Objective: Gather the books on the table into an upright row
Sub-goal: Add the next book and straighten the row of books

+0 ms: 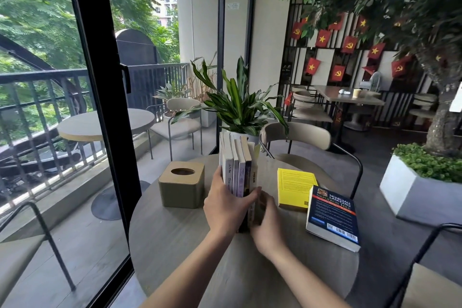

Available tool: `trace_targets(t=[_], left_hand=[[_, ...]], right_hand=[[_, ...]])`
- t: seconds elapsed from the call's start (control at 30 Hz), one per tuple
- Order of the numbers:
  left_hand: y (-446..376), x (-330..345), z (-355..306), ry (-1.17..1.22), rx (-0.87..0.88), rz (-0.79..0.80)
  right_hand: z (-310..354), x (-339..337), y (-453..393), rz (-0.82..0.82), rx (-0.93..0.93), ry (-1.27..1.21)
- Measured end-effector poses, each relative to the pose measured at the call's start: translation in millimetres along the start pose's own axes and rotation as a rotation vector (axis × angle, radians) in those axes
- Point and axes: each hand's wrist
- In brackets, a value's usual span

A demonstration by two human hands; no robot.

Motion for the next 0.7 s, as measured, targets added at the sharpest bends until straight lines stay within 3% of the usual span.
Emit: trace_targets(t=[0.1,0.2,0.3,0.53,0.7], left_hand=[[13,5,11,0.005,-0.027,0.015],[22,9,19,0.01,-0.041,0.05],[26,10,26,-0.009,-0.041,0.099],[25,11,35,-0.012,-0.018,0.147],[23,15,39,-0.005,-0.009,0.13]], right_hand=[[5,-21,-3,-0.184,0.01,0.089],[27,-31,-10,-0.053,-0.073,-0.074],[43,-28,-18,0.094,-0.117,-0.014],[36,-7,-28,-0.041,-0.186,0.188],[41,-18,-21,0.016,-0.152,0.128]])
Point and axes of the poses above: each hand's wrist, its own y-axis away from the middle knuckle, its own x-axis out of the palm, z = x × y, and after that the axes turned 5 degrees about z, right-handed
